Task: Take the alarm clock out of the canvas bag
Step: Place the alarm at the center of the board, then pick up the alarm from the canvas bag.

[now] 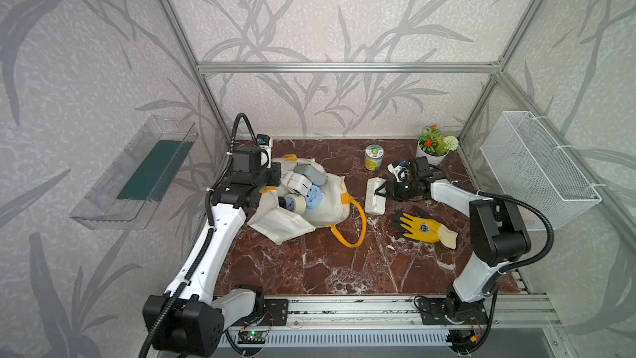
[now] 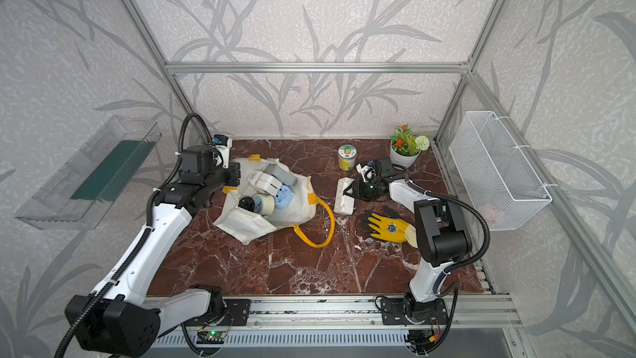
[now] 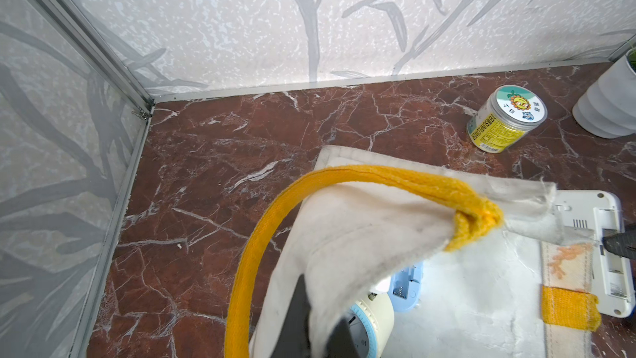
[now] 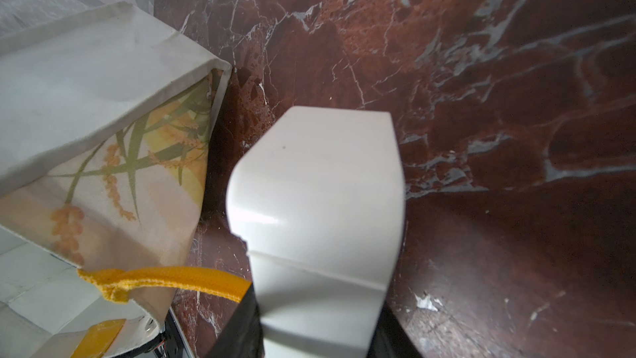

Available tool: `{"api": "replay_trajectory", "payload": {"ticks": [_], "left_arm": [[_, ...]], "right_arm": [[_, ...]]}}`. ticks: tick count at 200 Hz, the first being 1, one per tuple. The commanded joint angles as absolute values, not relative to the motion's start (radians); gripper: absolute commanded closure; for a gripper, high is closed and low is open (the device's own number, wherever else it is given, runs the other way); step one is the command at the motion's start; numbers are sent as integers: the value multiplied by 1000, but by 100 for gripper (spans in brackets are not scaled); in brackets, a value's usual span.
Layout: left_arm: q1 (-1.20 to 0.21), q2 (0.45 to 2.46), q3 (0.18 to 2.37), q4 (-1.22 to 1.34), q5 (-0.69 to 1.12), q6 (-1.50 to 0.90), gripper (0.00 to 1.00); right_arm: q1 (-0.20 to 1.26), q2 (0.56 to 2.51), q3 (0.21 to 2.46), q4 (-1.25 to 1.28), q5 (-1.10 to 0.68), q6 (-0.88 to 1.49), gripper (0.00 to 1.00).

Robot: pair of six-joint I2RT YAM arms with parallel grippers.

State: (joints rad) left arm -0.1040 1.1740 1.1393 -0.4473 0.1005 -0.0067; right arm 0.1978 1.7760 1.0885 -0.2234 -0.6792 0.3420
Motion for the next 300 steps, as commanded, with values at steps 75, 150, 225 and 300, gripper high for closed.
{"api": "replay_trajectory", "payload": {"ticks": [75, 150, 225, 300], "left_arm": [[-99, 1149, 1171, -278, 204, -5, 100], [-98, 1160, 1172, -264, 202, -8, 100], [-99, 1168, 1179, -243, 225, -4, 100], [-100, 1183, 1176, -194, 294, -26, 100]], "right_arm": [[176, 1838, 1127, -311, -629, 322, 30], [173, 1773, 1102, -301, -636, 374, 22], [336, 1474, 1077, -199, -554, 391, 21], [747, 1375, 956, 26, -352, 288, 22]]}}
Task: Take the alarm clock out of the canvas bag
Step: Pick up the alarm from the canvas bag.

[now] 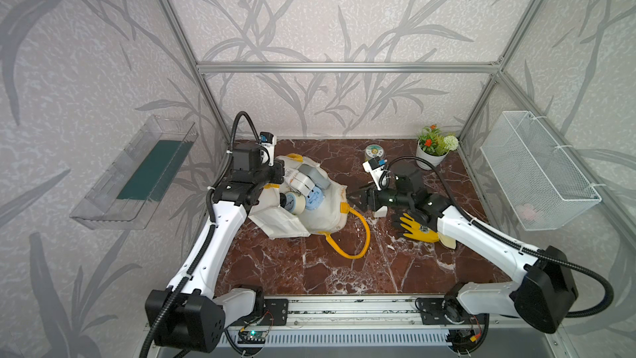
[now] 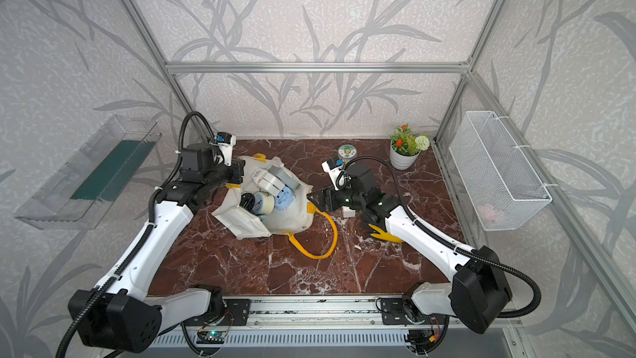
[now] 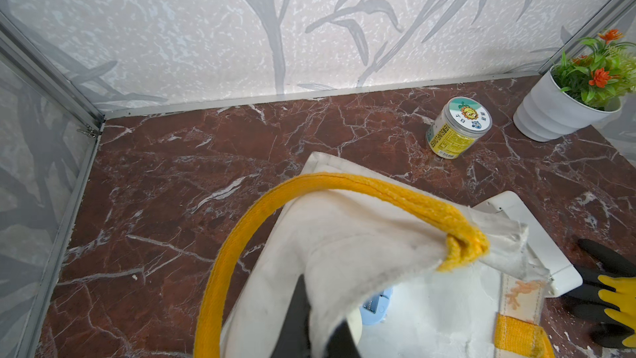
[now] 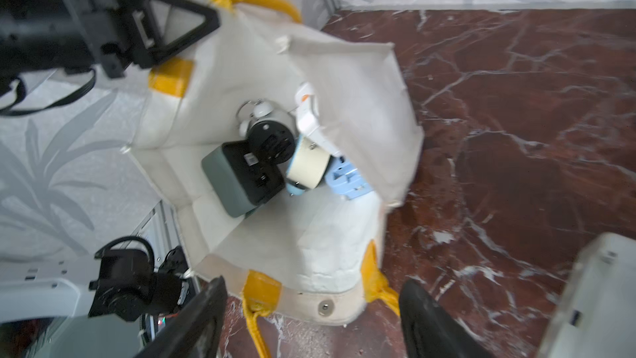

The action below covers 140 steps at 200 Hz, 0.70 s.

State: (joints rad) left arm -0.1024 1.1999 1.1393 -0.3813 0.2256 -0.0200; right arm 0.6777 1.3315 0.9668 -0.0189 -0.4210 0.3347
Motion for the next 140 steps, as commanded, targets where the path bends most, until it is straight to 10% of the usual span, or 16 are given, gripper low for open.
{"api": "replay_trajectory", "payload": {"ticks": [1, 140], "left_arm": [[-100, 1183, 1175, -192, 296, -26, 100], [-100, 1180, 1121, -66, 440, -123, 100]], "right_arm": [[752, 1378, 958, 25, -352, 287, 22], [1059, 1786, 1227, -89, -152, 195, 24]]}}
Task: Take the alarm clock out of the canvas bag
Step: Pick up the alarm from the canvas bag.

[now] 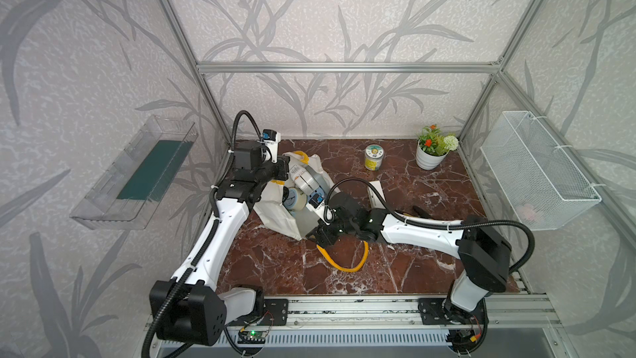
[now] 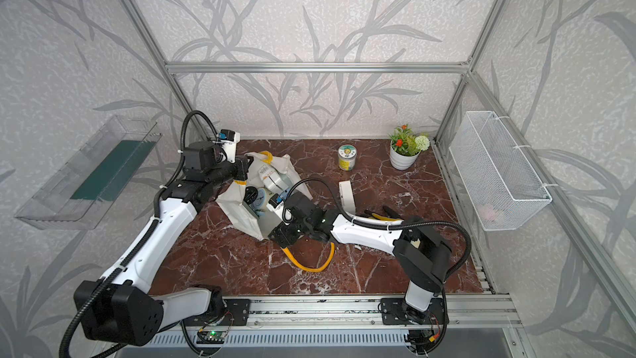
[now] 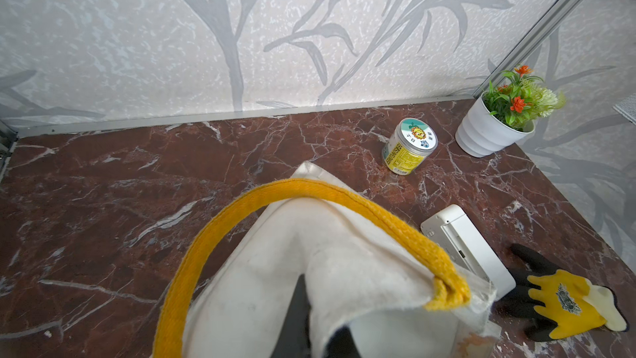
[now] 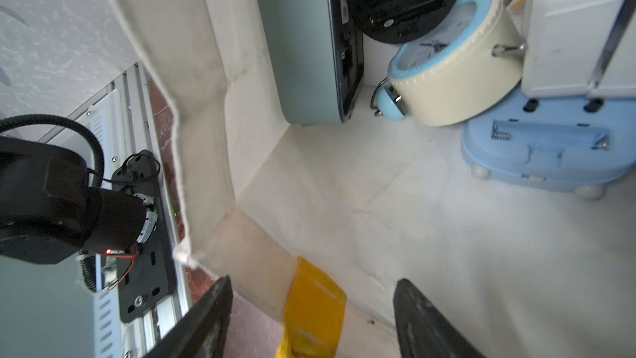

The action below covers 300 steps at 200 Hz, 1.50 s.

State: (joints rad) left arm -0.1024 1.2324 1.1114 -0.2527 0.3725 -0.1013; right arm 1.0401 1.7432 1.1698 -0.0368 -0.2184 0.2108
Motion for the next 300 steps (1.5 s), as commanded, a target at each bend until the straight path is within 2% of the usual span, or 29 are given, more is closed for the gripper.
{"api": "replay_trajectory", "payload": {"ticks": [1, 40, 54, 70, 152, 212, 252, 300], "left_arm": [[-100, 1180, 1120, -66, 440, -123, 100], [-100, 1138, 1068, -41, 464, -166, 100], [-100, 1126, 1054, -34, 476, -182, 100], [-101, 1112, 1032, -20, 491, -200, 100], [-101, 1039, 966, 16, 511, -229, 100], [-100, 1002, 906, 113, 516, -312, 100], [-102, 994, 898, 113, 505, -326, 100], [-109, 1029, 924, 123, 429, -347, 100]], "right_arm": [[1059, 1786, 1229, -90, -153, 195, 24], [1044, 1851, 1324, -162, -200, 257, 16], [1030, 1862, 1327, -138, -258, 328, 10], [977, 1871, 1315, -85, -293, 391, 9], [902, 1973, 1320, 147, -398, 681, 11], [887, 2066, 1321, 273, -403, 829, 13], [886, 2059, 1309, 295, -416, 854, 14], [923, 2003, 1190, 380, -376, 933, 17]]}}
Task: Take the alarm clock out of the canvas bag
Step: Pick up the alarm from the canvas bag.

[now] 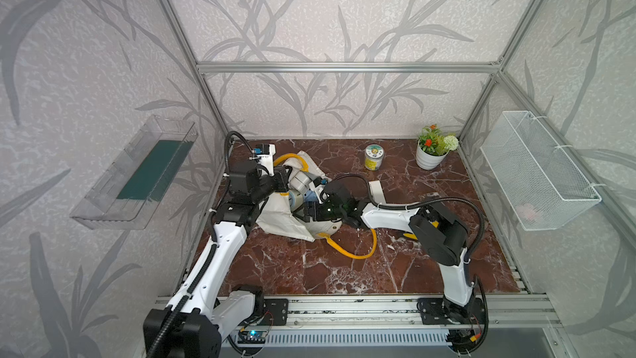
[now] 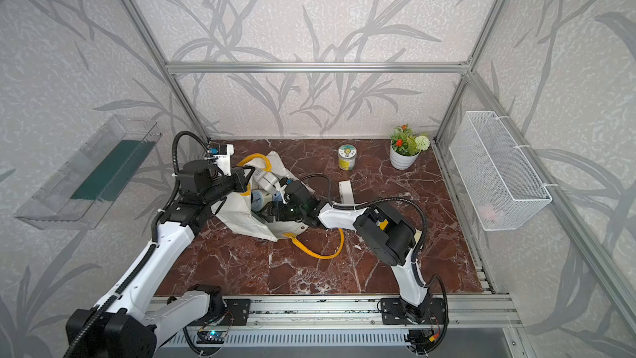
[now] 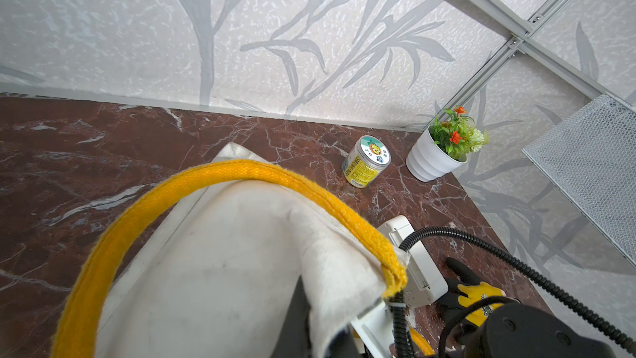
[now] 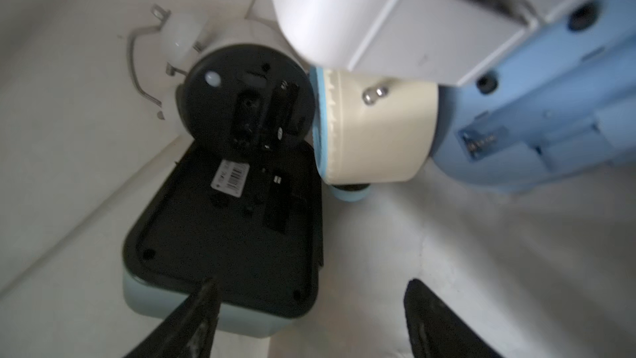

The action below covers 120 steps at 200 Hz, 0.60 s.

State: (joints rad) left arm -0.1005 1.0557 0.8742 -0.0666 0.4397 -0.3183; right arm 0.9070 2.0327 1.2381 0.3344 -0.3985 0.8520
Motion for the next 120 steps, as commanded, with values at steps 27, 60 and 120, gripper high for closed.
{"api": "replay_trajectory", "payload": {"ticks": [27, 60, 120], "left_arm": [[-128, 1054, 943, 130, 409, -361, 100], [-153, 1053, 951, 129, 400, -346, 100], [-167, 1063, 950, 124, 445, -353, 100]], "right_arm": [[922, 2002, 1177, 432, -359, 968, 18], [890, 2019, 1207, 450, -353, 976, 18], [873, 1996, 1263, 352, -294, 842, 16]]}}
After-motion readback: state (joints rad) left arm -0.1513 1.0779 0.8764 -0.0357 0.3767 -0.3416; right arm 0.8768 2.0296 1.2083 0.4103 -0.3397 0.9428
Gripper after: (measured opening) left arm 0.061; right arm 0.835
